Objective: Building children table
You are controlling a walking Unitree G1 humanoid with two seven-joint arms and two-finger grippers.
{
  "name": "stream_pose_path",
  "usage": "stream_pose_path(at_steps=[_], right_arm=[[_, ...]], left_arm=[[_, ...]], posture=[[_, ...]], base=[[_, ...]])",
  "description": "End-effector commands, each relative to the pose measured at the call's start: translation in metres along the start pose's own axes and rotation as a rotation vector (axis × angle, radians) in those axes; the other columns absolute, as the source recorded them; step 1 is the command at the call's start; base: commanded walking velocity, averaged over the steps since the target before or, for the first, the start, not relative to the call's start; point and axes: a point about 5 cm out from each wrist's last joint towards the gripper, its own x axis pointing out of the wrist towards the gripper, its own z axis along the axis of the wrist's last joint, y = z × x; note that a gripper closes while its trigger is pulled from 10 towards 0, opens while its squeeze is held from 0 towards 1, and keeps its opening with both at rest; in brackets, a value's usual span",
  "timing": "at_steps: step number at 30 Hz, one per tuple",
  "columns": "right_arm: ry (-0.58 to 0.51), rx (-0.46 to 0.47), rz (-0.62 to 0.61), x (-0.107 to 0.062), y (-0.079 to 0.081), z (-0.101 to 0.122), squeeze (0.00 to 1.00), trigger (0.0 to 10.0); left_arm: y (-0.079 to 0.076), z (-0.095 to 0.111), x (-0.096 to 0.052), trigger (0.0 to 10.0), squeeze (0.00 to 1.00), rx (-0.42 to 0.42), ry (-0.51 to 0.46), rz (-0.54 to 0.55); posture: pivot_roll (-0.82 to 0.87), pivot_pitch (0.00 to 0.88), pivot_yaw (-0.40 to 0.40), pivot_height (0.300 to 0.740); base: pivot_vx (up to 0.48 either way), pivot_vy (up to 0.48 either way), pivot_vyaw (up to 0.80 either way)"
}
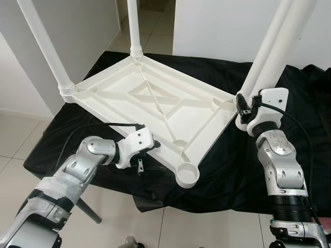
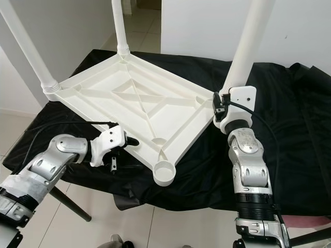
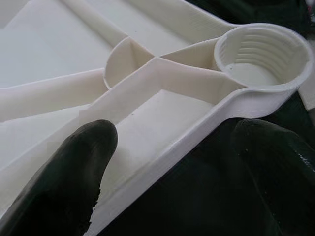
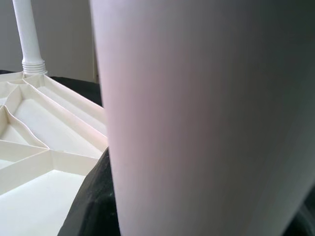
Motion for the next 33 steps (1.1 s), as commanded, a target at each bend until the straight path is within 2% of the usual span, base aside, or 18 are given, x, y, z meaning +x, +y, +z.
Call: stream_pose_path(at_steps=[1, 18, 21, 29, 30, 32, 33], right_arm=[[-0.015, -0.004, 0.004, 0.001, 0.001, 0.005, 0.00, 10.0], [-0.012, -0.038, 0.003, -0.002, -0.001, 0.008, 0.00, 10.0], [-0.013, -0.049, 0.009, -0.003, 0.001, 0.008, 0.00, 10.0], [-0.013, -0.053, 0.008, -0.004, 0.002, 0.009, 0.00, 10.0], [-0.011, -0.052, 0.006, -0.005, 0.002, 0.008, 0.00, 10.0], [-0.011, -0.052, 0.006, -0.005, 0.002, 0.008, 0.00, 10.0], [-0.009, -0.053, 0.002, -0.006, 0.001, 0.008, 0.00, 10.0]], left_arm=[[-0.001, -0.003, 0.004, 10.0, 0.00, 0.009, 0.021, -0.028], [0.002, -0.005, 0.026, 10.0, 0.00, -0.024, 0.021, -0.070], [-0.003, -0.007, 0.031, 10.0, 0.00, -0.004, 0.035, -0.094], [-0.008, -0.009, 0.034, 10.0, 0.00, 0.000, 0.038, -0.124], [-0.008, -0.010, 0.034, 9.3, 0.00, -0.011, 0.035, -0.132], [-0.008, -0.010, 0.034, 9.3, 0.00, -0.011, 0.035, -0.132], [-0.008, -0.010, 0.035, 4.3, 0.00, -0.017, 0.034, -0.134]], posture=[[-0.05, 0.056, 0.037, 0.740], [-0.08, 0.054, 0.045, 0.740], [-0.09, 0.053, 0.054, 0.740], [-0.09, 0.050, 0.062, 0.740], [-0.10, 0.050, 0.065, 0.740], [-0.10, 0.050, 0.065, 0.740], [-0.10, 0.049, 0.068, 0.740]], base=[[0.000, 0.000, 0.00], [0.000, 0.000, 0.00], [0.000, 0.000, 0.00], [0.000, 0.000, 0.00], [0.000, 0.000, 0.00], [0.000, 0.000, 0.00], [0.000, 0.000, 0.00]])
